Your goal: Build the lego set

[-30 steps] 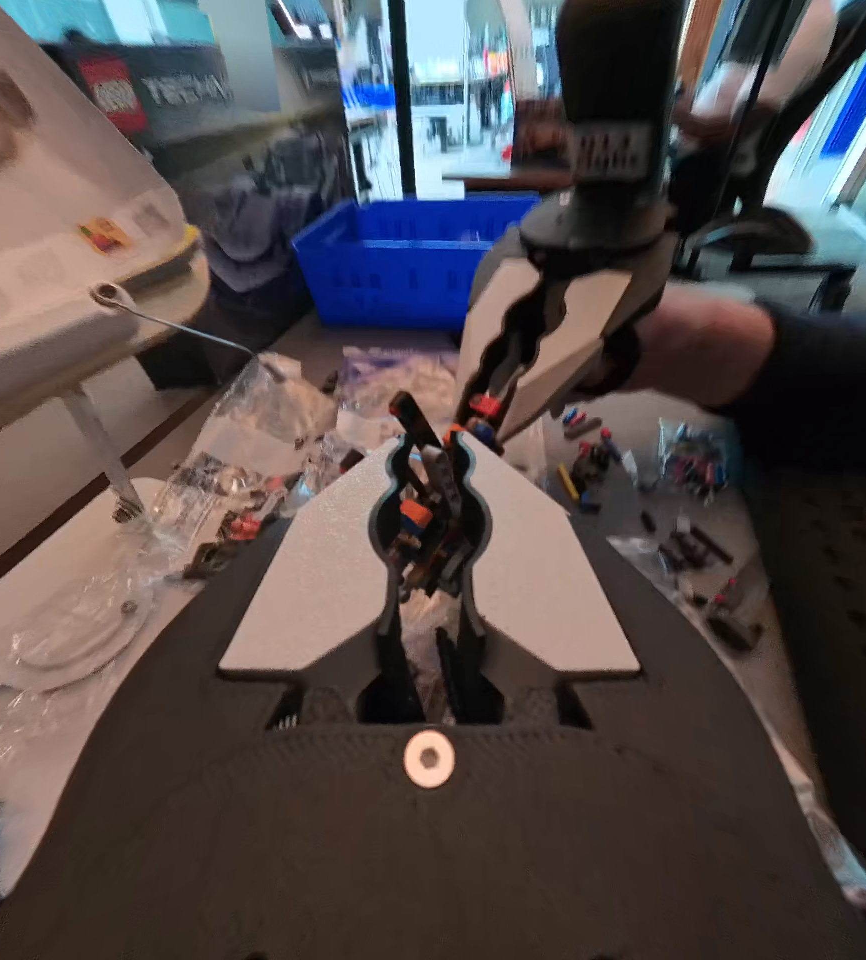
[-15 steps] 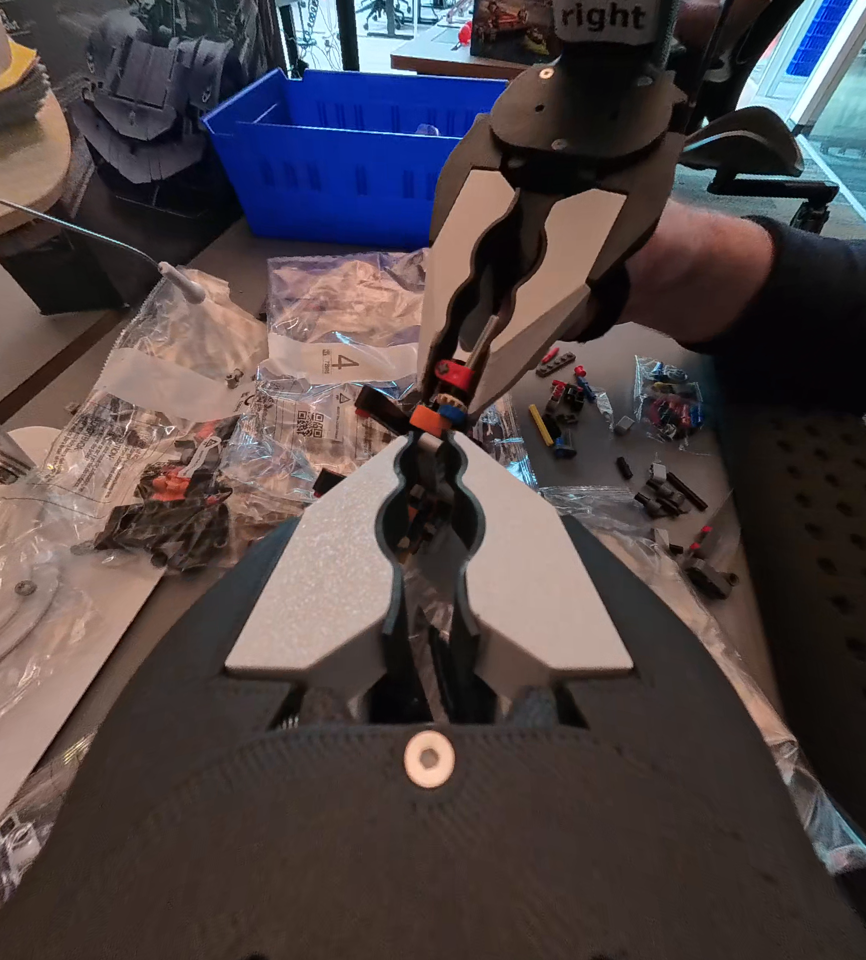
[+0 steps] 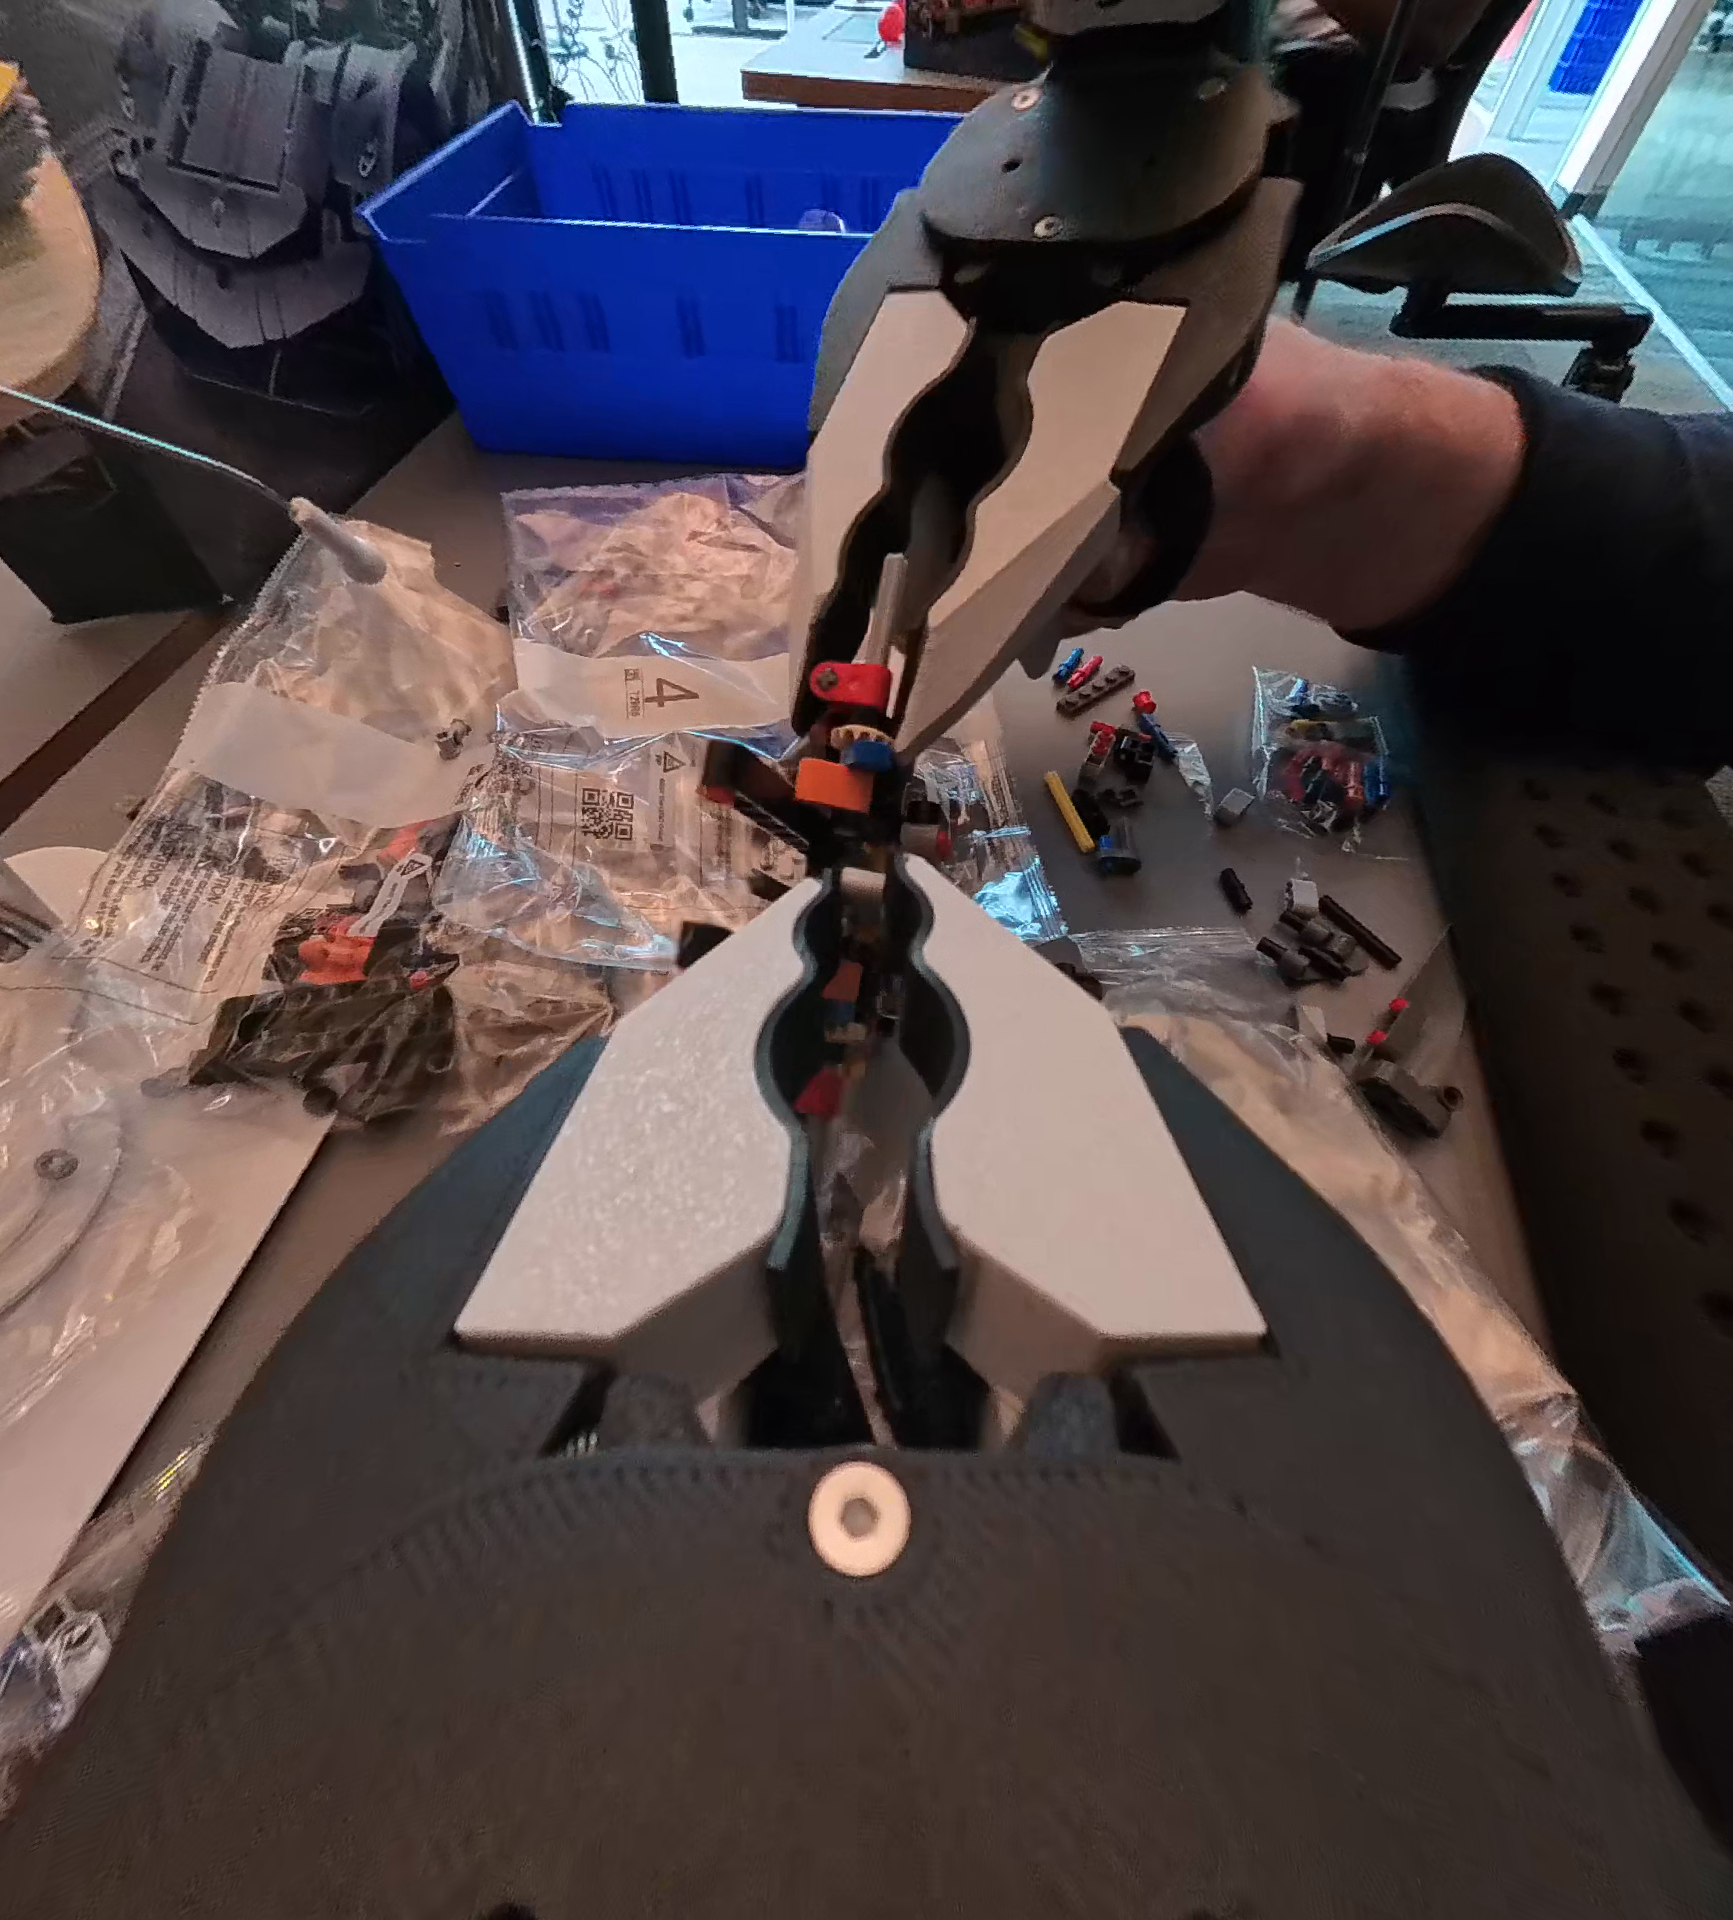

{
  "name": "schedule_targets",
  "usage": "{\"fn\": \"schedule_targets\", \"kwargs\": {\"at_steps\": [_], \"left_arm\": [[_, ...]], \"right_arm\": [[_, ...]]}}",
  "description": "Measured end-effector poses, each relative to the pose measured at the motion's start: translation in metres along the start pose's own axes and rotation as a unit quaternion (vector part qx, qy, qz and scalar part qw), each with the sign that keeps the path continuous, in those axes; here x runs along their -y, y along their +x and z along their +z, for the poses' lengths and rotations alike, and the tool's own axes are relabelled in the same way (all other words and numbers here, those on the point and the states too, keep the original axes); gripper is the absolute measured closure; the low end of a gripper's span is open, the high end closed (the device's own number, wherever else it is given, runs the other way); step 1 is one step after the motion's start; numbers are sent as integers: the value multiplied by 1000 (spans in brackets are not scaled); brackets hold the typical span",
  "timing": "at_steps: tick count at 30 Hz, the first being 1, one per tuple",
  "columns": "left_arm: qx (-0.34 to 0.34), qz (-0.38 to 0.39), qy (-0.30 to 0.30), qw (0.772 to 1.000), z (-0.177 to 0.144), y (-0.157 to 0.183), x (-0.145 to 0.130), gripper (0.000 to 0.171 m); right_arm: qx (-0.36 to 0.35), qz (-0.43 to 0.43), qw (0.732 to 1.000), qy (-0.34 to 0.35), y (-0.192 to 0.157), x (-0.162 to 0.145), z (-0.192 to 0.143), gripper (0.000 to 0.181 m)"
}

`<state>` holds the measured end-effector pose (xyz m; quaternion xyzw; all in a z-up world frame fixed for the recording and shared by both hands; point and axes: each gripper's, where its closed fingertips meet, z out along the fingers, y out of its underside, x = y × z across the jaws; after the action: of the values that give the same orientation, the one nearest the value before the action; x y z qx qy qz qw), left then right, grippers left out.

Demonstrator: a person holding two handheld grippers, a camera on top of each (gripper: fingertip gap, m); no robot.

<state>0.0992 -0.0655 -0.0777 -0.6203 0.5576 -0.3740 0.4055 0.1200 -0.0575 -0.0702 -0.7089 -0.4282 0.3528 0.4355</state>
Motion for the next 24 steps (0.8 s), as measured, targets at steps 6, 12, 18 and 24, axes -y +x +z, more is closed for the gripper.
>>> {"fn": "schedule_targets", "kwargs": {"at_steps": [6, 12, 18, 24], "left_arm": [[23, -30, -1, 999, 1, -11, -1, 164], [51, -70, 4, 996, 3, -22, 0, 163], [77, -109, 7, 991, -2, -37, -5, 164], [75, -144, 18, 987, -4, -44, -8, 164]], "right_arm": [[-45, -72, 996, 13, 0, 14, -20, 157], [-88, -124, 988, -32, -1, 9, -20, 154], [-94, -93, 990, -42, 11, 1, -25, 159], [-110, -105, 978, -141, 21, -37, -3, 150]]}}
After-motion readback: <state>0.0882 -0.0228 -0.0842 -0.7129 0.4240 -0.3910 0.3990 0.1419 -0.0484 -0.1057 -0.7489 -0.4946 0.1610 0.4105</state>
